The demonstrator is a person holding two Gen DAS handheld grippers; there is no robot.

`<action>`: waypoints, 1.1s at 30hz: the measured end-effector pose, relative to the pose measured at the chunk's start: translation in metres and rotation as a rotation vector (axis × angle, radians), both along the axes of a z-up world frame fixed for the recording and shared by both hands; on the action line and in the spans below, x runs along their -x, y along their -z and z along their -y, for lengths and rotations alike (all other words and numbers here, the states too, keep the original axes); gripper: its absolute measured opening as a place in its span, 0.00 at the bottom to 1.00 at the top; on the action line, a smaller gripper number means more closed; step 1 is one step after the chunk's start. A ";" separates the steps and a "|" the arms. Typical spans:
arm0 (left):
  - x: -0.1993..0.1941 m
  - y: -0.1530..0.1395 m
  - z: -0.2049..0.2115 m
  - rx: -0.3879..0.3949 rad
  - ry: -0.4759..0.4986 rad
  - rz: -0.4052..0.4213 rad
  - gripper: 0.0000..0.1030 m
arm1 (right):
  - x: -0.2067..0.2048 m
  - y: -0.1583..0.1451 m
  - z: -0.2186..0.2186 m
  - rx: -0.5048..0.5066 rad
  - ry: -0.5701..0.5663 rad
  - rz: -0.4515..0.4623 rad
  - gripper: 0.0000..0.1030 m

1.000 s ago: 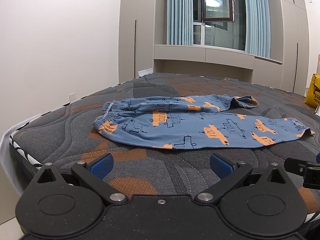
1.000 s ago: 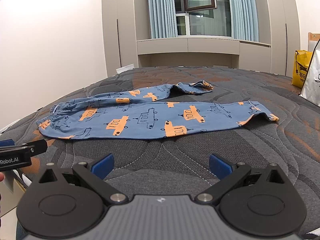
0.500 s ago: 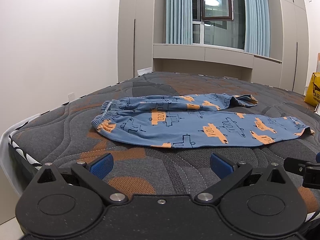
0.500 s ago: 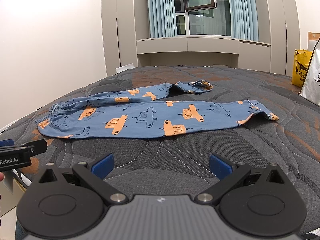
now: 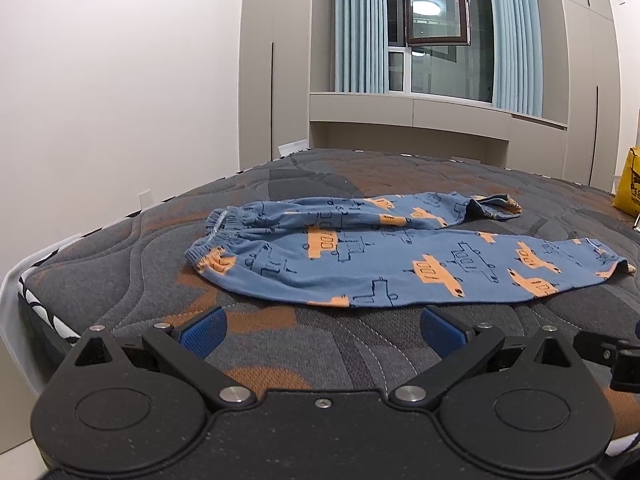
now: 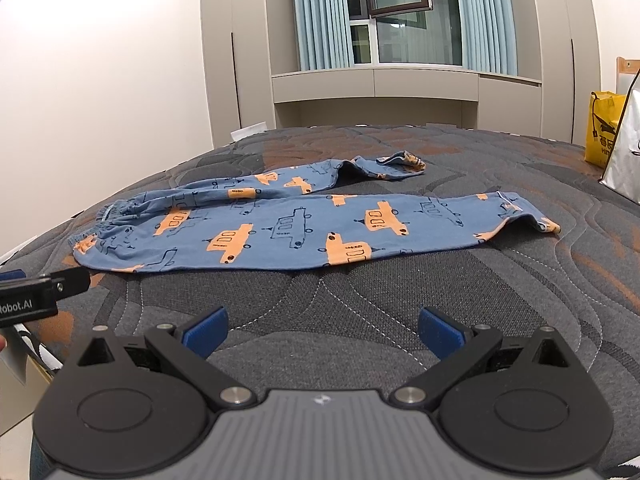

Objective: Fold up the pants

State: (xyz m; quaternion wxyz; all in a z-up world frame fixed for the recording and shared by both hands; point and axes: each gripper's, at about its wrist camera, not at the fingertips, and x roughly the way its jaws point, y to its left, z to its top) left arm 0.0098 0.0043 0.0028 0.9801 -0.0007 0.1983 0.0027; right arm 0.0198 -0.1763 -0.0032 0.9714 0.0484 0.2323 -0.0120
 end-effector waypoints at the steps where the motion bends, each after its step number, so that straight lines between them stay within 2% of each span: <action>1: -0.002 0.000 -0.001 0.006 0.001 0.000 1.00 | -0.001 0.000 0.000 -0.002 0.000 -0.001 1.00; 7: -0.021 -0.003 -0.009 0.113 -0.001 0.013 1.00 | -0.012 0.003 0.004 -0.012 -0.005 -0.009 1.00; 9: -0.028 -0.005 -0.008 0.121 -0.006 0.026 1.00 | -0.017 0.002 0.005 -0.008 -0.007 -0.005 1.00; 14: -0.054 -0.011 -0.003 0.097 0.031 0.022 1.00 | -0.034 -0.001 0.008 -0.017 -0.026 0.005 1.00; 19: -0.093 -0.012 -0.009 0.068 0.093 -0.056 1.00 | -0.061 -0.007 0.011 0.012 -0.062 -0.001 1.00; 23: -0.130 -0.016 -0.017 -0.009 0.062 -0.096 1.00 | -0.087 -0.016 0.018 0.041 -0.140 0.014 1.00; 27: -0.162 -0.022 -0.029 -0.080 0.029 -0.119 1.00 | -0.112 -0.027 0.031 0.047 -0.236 0.072 1.00; 33: -0.201 -0.029 -0.050 -0.112 0.007 -0.096 1.00 | -0.159 -0.043 0.044 0.074 -0.339 0.074 1.00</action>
